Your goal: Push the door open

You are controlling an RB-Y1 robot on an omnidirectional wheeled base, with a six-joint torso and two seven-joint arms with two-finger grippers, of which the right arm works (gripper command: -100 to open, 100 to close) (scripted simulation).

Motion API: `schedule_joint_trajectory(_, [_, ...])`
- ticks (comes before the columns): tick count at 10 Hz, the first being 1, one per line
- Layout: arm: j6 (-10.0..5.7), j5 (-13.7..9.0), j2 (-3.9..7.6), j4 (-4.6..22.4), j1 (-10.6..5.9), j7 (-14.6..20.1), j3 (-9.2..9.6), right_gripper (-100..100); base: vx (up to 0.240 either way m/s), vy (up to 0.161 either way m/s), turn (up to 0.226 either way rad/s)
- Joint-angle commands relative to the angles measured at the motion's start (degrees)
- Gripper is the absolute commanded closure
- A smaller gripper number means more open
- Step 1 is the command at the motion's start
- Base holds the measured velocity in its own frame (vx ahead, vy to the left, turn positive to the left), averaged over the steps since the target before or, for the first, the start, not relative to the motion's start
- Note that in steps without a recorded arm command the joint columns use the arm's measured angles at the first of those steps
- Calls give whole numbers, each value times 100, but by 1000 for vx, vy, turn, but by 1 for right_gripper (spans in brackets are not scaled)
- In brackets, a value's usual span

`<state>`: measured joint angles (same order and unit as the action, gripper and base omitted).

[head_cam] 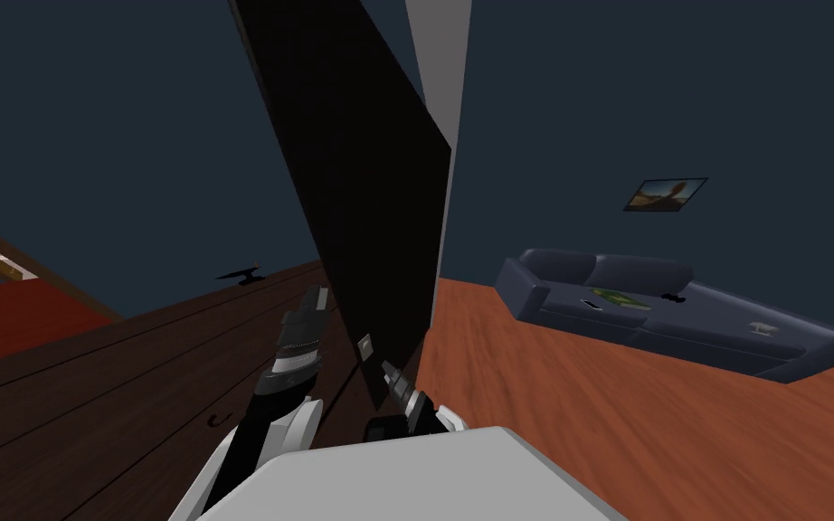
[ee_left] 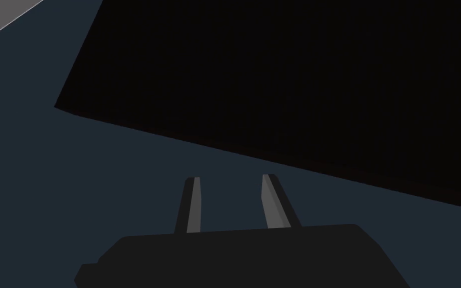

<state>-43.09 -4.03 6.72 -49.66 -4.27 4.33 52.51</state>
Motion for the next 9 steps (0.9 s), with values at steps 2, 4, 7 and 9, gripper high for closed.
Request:
schedule_joint_trajectory(2, [5,6,-47,55,-18,-20,-50,-100,108,155,37])
schedule_joint_trajectory(4, [10,13,-103,117,-38,-43,-107,-100,173,180,38])
schedule_joint_trajectory(7, [16,20,-161,178,-58,-65,-163,-100,141,151,31])
schedule_joint_trajectory(9, [12,18,-150,171,-58,-58,-151,100,28,31,-3])
